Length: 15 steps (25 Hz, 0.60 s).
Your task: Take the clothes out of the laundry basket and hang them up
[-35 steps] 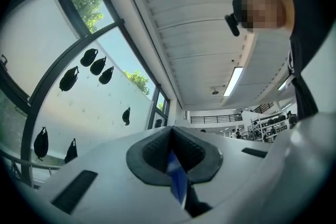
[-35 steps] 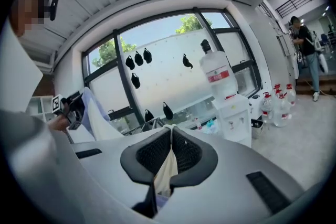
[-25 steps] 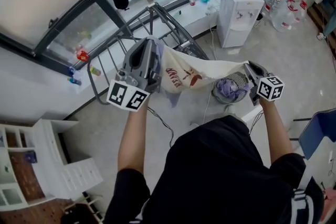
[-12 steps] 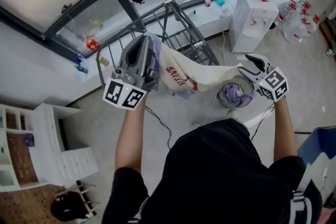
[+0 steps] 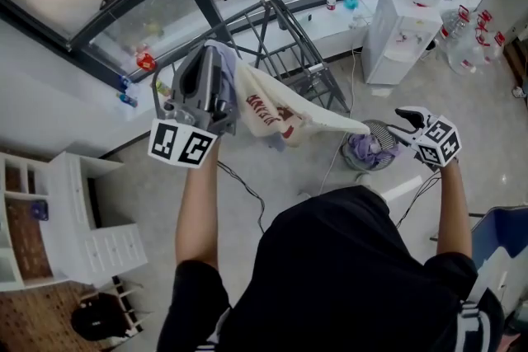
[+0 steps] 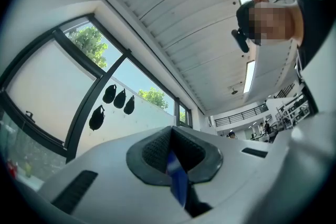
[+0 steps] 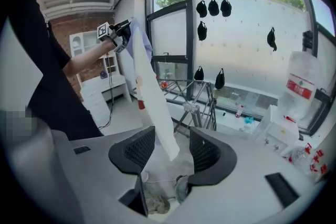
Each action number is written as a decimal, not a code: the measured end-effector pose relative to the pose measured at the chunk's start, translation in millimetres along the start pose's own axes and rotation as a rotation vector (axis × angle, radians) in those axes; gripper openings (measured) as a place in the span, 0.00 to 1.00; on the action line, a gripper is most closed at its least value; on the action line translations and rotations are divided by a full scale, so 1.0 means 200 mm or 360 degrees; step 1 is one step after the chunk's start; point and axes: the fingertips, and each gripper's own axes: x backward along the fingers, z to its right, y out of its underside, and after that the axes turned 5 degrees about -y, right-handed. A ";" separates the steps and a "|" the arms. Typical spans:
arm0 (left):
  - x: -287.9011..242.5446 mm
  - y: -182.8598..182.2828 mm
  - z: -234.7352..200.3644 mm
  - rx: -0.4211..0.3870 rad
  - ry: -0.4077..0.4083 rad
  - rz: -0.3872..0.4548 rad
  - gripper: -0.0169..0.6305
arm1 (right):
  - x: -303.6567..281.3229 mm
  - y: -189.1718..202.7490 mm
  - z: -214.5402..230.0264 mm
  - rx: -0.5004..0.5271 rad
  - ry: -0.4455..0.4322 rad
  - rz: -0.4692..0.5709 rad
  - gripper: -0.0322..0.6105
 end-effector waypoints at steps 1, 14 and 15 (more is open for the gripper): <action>0.01 -0.01 0.00 -0.0025 -0.0001 -0.0008 0.03 | 0.01 -0.01 -0.01 -0.0021 -0.0029 0.0013 0.35; 0.10 0.17 0.27 -0.0174 0.0300 -0.0296 0.03 | -0.37 -1.35 -0.82 0.0430 -0.0709 0.0846 0.36; 0.12 0.18 0.27 -0.0176 0.0309 -0.0310 0.03 | -0.39 -1.40 -0.86 0.0478 -0.0734 0.0846 0.37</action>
